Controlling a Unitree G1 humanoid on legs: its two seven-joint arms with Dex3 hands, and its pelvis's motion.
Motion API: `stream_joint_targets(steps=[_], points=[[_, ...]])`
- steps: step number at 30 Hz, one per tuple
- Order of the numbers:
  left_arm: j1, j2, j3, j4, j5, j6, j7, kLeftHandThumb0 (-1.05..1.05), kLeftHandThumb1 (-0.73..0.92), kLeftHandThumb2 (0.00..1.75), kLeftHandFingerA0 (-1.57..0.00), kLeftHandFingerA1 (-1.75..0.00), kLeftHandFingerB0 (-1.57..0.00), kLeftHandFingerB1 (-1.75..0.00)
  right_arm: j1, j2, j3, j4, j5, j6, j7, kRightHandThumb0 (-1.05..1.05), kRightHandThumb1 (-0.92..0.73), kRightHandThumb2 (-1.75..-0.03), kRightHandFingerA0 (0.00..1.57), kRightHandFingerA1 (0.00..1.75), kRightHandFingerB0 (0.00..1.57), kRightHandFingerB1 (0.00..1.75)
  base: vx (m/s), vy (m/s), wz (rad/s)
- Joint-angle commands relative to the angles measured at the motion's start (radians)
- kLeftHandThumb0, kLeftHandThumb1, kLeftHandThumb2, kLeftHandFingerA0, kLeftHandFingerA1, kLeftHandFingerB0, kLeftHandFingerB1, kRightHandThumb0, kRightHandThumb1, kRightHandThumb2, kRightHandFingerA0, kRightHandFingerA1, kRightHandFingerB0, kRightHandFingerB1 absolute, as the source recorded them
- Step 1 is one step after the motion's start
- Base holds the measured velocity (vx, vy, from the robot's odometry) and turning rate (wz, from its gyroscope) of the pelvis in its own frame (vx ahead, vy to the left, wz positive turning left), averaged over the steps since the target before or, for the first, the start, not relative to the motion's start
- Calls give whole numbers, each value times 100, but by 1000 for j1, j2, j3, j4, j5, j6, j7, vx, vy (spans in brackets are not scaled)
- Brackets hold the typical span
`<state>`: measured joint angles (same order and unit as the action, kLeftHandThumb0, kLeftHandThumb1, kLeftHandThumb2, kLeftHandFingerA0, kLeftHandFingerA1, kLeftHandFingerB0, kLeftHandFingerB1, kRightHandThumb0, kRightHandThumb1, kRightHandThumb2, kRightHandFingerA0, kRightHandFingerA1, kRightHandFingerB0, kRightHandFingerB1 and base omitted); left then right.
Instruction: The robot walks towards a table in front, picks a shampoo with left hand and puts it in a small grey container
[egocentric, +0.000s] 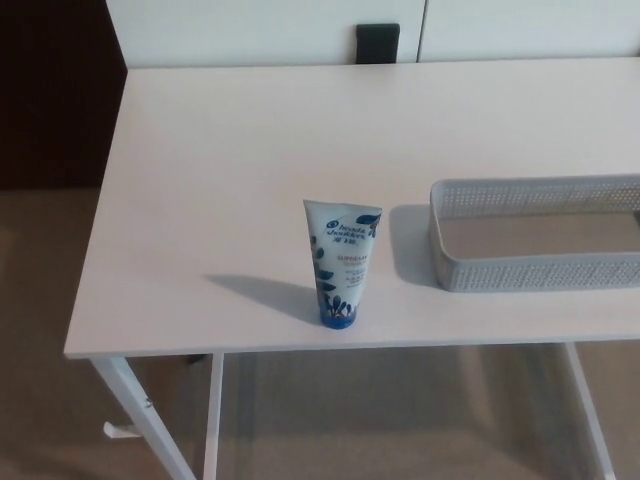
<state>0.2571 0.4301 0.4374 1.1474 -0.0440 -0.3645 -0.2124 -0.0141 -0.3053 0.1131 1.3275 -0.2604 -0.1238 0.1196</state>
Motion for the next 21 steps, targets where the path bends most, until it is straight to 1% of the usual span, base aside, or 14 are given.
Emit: stream_joint_targets(steps=[1,2,3,4,5,6,9,10,11,12,15,16,17,21], points=[[2,120,250,-151,-316,9,-232,-52,42,54,-13,-33,-4,-19,1,-6,14,9,-21,-7,-25,-37,-73,-62,71,47,55,40,0,0,0],[2,118,257,-156,-313,13,-236,-52,42,54,-13,-33,-4,-19,1,-6,14,9,-21,-7,-25,-37,-73,-62,71,47,55,40,0,0,0],[4,179,292,-385,-370,87,-258,-62,39,73,-11,-41,-6,-24,4,-10,21,-10,-22,-12,-13,-37,-76,-63,69,48,54,41,0,0,0],[-25,220,312,-584,-424,156,-267,-64,39,74,-17,-42,-4,-33,4,-10,16,-14,-16,-10,-9,-37,-75,-63,71,48,54,41,0,0,0],[-38,227,316,-669,-443,191,-262,-65,38,72,-20,-42,-7,-40,4,-10,13,-10,-13,-9,-10,-37,-75,-63,69,48,54,40,7,-3,6],[-39,228,315,-726,-452,218,-254,-65,38,72,-20,-42,-7,-40,5,-10,14,-8,-15,-9,-11,-37,-75,-63,69,48,54,40,0,0,0],[-33,220,326,-753,-449,241,-252,-65,38,72,-20,-42,-7,-40,5,-10,14,-8,-15,-9,-11,-37,-75,-63,69,48,54,40,0,0,0],[-71,232,299,-850,-476,287,-254,-58,43,55,-13,-28,-8,-29,6,-12,18,-7,-18,-10,-12,-38,-75,-63,69,47,53,40,0,0,0],[-120,249,261,-962,-511,336,-256,-58,43,55,-13,-28,-8,-29,7,-14,22,-7,-23,-12,-14,-38,-75,-63,69,47,53,40,0,0,0],[-187,274,176,-1076,-463,371,-226,-61,36,73,-6,-32,-5,-14,5,-15,16,-2,-19,-8,-21,-38,-74,-62,70,47,55,40,0,0,0],[-192,270,175,-1105,-454,395,-221,-61,36,73,-6,-32,-5,-14,4,-16,16,-1,-18,-8,-21,-38,-74,-62,70,47,55,40,0,0,0],[-254,263,86,-1127,-389,380,-237,-37,44,55,-5,-30,0,-18,1,-15,4,0,-6,-8,-18,-36,-72,-61,74,49,56,41,0,0,0],[-290,251,26,-1143,-349,368,-249,-37,37,67,-4,-36,0,-17,1,-13,-4,1,2,-12,-17,-36,-72,-61,74,49,56,41,0,0,0],[-292,243,21,-1168,-342,392,-246,-37,37,67,-4,-36,0,-17,1,-12,-6,2,4,-14,-17,-36,-72,-61,74,49,56,41,0,0,0]])
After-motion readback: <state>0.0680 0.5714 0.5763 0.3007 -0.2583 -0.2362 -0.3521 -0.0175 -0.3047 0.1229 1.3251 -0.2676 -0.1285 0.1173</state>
